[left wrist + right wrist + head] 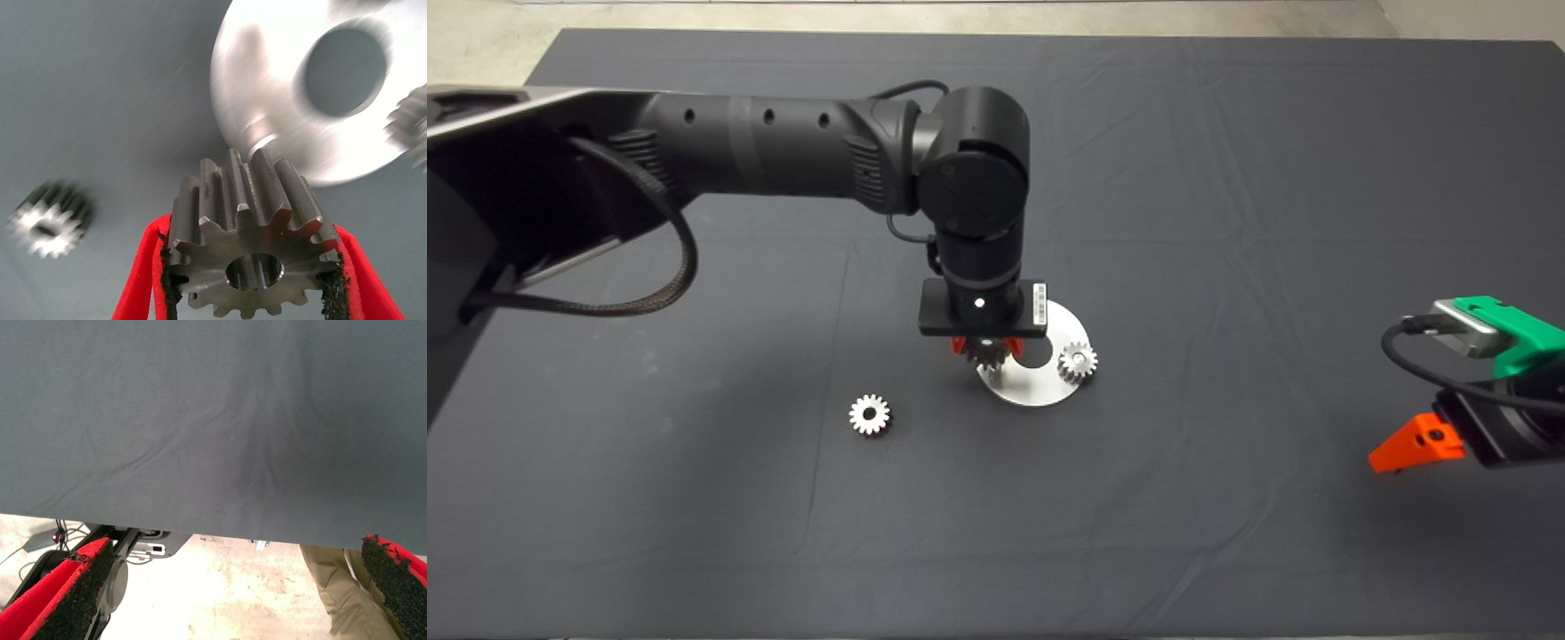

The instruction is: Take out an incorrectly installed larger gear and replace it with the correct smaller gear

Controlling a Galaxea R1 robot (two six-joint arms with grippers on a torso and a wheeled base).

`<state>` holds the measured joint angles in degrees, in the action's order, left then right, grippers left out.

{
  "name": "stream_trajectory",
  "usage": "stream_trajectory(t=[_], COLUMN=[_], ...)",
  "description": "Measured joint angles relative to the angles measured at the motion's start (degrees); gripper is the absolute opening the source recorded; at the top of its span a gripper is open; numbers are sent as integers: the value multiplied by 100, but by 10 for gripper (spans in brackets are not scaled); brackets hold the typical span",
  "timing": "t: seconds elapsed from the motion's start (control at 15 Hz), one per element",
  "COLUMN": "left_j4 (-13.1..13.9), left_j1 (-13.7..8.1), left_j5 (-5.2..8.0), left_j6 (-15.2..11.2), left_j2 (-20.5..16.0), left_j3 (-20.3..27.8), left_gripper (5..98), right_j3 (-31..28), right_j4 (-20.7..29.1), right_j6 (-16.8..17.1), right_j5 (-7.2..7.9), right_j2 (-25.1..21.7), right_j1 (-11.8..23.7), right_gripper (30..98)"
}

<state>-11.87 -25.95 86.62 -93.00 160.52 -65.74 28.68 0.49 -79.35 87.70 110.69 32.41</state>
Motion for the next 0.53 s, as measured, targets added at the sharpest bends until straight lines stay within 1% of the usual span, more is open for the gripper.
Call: stream_trajectory(t=[0.07, 0.13, 0.2, 0.27, 0.4, 0.53], left_j4=[66, 85, 74, 55, 37, -8], left_j1=[-1, -4, -19, -50, -63, -65], left_j5=[-38, -46, 3, 39, 51, 84], left_j6=[15, 41, 61, 148, 444, 858], left_j2=[-311, -712, -1167, -1631, -2522, -3260], left_j3=[147, 245, 287, 320, 421, 532], left_gripper=[336, 335, 335, 334, 334, 334], right_j3=[1, 2, 2, 0, -2, -5], right_j4=[0, 0, 0, 2, 2, 2], right_j6=[0, 0, 0, 0, -1, -2], right_j5=[0, 1, 8, 1, 0, 1], right_j2=[13, 11, 11, 13, 26, 26], right_j1=[0, 0, -1, 0, 0, 0], right_gripper=[977, 977, 977, 977, 977, 977])
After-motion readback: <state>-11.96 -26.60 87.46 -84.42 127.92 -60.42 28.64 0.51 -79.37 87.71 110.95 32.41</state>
